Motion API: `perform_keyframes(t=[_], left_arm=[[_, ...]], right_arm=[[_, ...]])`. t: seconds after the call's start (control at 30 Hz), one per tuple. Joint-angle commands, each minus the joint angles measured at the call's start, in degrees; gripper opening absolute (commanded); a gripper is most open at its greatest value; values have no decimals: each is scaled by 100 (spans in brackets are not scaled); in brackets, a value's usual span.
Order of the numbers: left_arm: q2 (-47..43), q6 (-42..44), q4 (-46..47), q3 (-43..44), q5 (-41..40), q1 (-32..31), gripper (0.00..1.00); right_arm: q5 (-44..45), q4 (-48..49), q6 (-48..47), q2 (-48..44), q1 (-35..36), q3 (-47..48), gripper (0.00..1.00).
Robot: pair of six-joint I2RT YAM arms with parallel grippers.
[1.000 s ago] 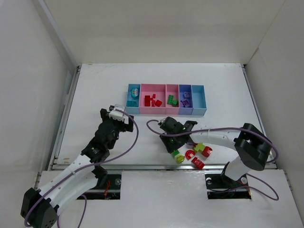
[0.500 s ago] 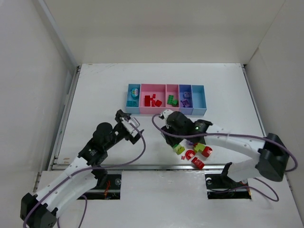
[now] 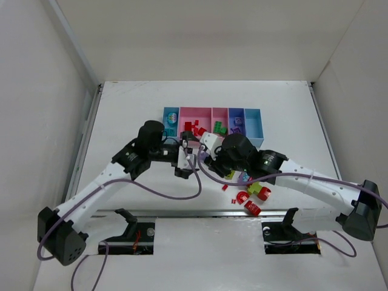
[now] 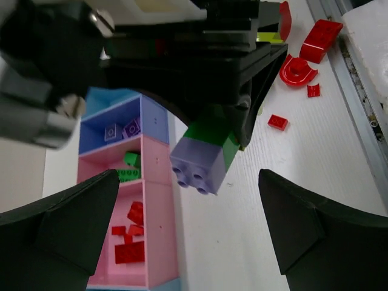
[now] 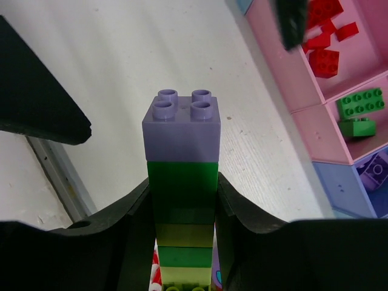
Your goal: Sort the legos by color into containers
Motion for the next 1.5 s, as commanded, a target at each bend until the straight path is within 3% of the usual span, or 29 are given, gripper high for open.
perform_keyframes(t=[0.0,0.4,0.63,0.67,0.7,0.83,0.87,0.93,1.03,1.2,1.37,1.47], left_arm=[[378,1311,-1311,736,855,-64,98],[933,2280,-2245,1264,969,-117,83],[933,2280,-2298,1326,969,-169,63],[933,2280,-2298,1326,969,-170,59],[933,2280,-2298,1326,969,-170,49],[933,2228,-2246,1326,1022,-170,39],[933,2158,-2141,1273,1022,-170,33],[933,1912,-1974,1273,1022,-170,24],[933,1306,-1552,1142,1022,-170,0],[828,752,-1069,1036,619,-170,0],[661,-1345,450,711,-742,-170,0],[609,-1945,1338,570,-1552,-170,0]], right_arm=[[-48,223,-442,-261,11,171,0],[-434,337,-758,-553,169,4,0],[-276,170,-758,-333,222,21,0],[-276,170,-758,-333,222,21,0],[-276,222,-758,-333,222,21,0],[-276,223,-758,-333,222,21,0],[-276,275,-758,-333,222,21,0],[-276,276,-758,-281,222,21,0],[-276,398,-697,-280,222,21,0],[171,662,-286,-394,222,-452,0],[393,820,392,-526,90,-1033,0],[304,1136,840,-631,-76,-1297,0]])
